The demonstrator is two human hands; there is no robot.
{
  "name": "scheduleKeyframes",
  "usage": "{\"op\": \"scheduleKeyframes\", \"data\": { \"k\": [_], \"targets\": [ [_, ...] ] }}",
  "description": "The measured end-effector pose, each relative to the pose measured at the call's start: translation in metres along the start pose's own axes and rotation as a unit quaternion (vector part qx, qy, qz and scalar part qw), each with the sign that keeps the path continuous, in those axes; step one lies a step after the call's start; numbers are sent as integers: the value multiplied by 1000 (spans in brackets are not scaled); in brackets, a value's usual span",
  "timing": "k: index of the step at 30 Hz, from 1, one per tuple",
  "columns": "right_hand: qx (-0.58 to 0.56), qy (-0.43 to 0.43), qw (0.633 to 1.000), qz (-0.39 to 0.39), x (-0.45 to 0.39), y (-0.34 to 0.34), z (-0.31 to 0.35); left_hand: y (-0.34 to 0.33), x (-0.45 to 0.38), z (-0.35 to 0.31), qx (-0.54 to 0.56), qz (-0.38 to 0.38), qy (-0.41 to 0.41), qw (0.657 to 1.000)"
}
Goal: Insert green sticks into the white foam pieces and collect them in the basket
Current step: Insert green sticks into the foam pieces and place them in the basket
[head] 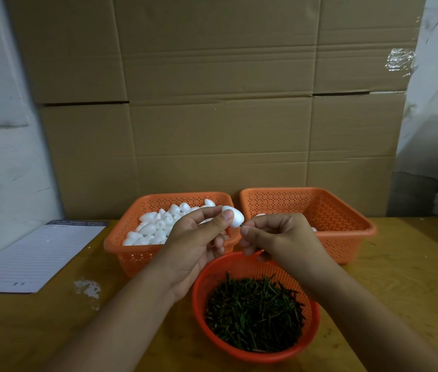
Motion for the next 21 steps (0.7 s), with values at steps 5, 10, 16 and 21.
{"op": "scheduleKeyframes", "data": {
  "k": [5, 10, 16, 21],
  "targets": [
    [-2, -2, 1000, -2, 0, 0, 0, -2, 1, -1, -2, 4, 0, 1000],
    [4, -1, 1000, -1, 0, 0, 0, -3, 1, 0, -1, 5, 7, 1000],
    [-5, -39, 999, -5, 0, 2, -7, 3, 0, -2, -1, -18, -3, 1000],
    [-34, -118, 992, -32, -1, 15, -25, 44, -6, -29, -154, -150, -103, 971]
  ]
}}
Point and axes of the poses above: each hand's wrist, its own x-axis away from the middle knuckle, its own y-axis out of the back of the hand, z = x × y, the point moved 8 cm from there along -x, towards the middle knuckle, and after that the axes turned 8 degrees about x, right-handed, at the moved point
